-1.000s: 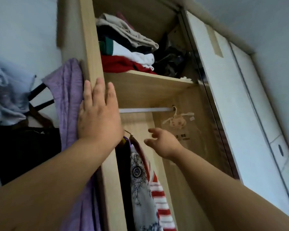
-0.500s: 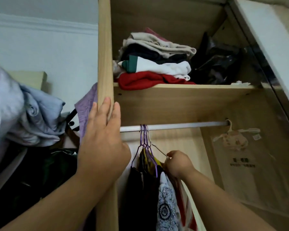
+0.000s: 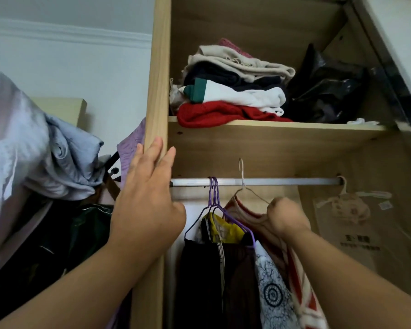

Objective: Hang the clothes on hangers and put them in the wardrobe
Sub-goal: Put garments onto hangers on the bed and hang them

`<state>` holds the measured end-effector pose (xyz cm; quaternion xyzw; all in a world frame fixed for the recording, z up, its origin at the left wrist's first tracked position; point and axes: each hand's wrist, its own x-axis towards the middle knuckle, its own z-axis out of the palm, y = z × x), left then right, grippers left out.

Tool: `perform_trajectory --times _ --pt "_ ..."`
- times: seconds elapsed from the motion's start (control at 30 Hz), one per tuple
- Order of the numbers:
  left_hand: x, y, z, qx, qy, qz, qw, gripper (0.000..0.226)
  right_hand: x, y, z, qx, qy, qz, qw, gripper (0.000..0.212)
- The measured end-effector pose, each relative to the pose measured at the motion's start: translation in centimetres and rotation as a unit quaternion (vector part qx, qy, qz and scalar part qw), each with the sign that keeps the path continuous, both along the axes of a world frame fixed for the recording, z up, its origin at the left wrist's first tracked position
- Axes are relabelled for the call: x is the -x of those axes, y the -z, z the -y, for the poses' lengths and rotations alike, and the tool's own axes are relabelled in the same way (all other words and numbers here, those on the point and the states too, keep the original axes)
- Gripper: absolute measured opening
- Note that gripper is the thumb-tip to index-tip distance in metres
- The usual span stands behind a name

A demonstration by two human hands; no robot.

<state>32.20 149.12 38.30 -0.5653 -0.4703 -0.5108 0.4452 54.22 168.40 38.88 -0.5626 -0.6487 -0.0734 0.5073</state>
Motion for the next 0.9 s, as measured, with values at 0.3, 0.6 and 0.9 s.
perform_trajectory --times 0.3,0.6,0.9 --pt "-0.1 -0.1 0.8 0.012 -0.050 -0.030 0.998 0.083 -8.5 0.8 5.4 -0.068 -0.006 -0.001 0.998 0.019" --pt "-8.6 6.4 -2.4 0.242 0.119 -0.187 0.945 0.075 -16.7 8.7 15.9 -0.035 -0.002 0.008 0.999 0.019" --pt "-18.4 17.9 -7.9 0.442 0.365 -0.073 0.816 0.057 -18.6 17.5 31.3 0.080 0.070 0.021 0.994 0.018"
